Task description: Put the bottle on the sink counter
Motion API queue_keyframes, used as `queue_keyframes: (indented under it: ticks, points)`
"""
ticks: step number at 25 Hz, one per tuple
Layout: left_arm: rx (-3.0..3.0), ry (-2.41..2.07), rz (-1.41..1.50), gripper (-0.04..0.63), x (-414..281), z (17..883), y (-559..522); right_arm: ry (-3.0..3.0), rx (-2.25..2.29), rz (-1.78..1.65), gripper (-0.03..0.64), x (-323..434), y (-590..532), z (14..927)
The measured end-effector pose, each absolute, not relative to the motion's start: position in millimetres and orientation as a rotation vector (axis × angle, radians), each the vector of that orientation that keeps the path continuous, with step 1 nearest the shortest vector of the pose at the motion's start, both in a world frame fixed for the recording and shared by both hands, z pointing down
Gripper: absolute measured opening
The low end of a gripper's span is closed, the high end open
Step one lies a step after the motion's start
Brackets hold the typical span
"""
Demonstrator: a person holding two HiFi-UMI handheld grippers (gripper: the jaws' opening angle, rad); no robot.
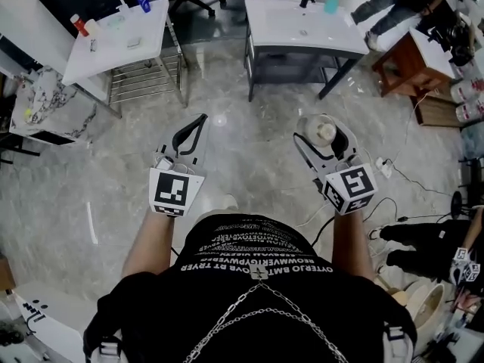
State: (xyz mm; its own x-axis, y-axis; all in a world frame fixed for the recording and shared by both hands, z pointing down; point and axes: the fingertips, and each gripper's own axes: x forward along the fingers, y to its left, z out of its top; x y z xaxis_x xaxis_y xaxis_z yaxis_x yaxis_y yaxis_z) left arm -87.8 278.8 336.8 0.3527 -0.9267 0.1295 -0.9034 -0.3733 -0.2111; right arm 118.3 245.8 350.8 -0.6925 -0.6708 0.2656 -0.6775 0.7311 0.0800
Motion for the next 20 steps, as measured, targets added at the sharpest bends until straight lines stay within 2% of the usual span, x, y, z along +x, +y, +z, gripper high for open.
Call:
queue_keyframes:
  ticks: [8,20]
  points:
    - [-2.511,1.697,-0.302,0.005,-144,341,237,-2.617,1.130,0.016,0.328,79,211,341]
    - [-2.523,1.710,-0.293,0.006,-162,350,182,-2.624,1.133,0.040,0.328,61,160,348]
